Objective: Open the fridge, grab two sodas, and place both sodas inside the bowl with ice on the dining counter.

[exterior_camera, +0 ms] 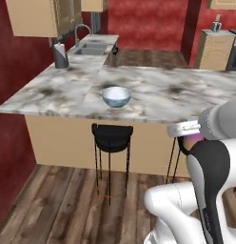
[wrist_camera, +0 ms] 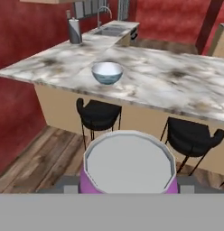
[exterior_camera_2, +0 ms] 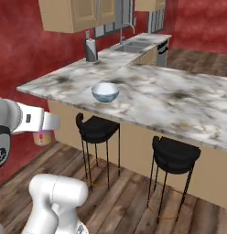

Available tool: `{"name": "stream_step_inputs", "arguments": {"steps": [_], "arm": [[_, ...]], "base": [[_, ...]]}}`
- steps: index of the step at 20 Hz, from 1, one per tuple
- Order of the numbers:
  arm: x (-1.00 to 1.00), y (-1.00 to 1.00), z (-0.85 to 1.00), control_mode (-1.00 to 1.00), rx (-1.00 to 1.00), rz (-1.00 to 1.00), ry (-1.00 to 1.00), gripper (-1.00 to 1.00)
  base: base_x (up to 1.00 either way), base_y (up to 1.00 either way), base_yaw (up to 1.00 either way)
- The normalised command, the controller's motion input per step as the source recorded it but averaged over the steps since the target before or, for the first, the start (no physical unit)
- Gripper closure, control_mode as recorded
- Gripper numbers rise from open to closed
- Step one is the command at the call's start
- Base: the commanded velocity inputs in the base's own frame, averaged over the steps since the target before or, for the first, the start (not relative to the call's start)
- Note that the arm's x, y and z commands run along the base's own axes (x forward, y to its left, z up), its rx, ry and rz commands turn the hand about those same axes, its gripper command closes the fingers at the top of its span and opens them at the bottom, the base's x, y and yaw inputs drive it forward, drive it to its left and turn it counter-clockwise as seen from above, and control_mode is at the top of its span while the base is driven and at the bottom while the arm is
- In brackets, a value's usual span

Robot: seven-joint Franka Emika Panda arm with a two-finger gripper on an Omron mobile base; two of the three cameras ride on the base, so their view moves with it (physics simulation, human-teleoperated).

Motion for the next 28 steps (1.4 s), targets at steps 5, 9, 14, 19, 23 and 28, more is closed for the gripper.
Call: {"name": "stream_step_inputs", "arguments": {"steps": [5, 9, 14, 19, 23, 28], "arm": [[0.0, 0.0, 0.0, 1.0, 0.0, 0.0, 0.0, 1.0], [0.0, 0.0, 0.0, 1.0, 0.0, 0.0, 0.0, 1.0], [0.0, 0.0, 0.0, 1.0, 0.0, 0.0, 0.0, 1.0], [0.0, 0.0, 0.0, 1.0, 0.0, 0.0, 0.0, 1.0], [0.25, -0.02, 0.0, -1.0, 0.0, -0.02, 0.06, 1.0], [1.0, -0.01, -0.1, -1.0, 0.0, -0.07, 0.29, 1.0]], "base": [[0.88, 0.82, -0.32], [0.93, 0.51, -0.29], [0.98, 0.19, -0.22], [1.0, -0.03, -0.12], [0.74, -0.07, -0.07], [0.0, 0.0, 0.0]]}}
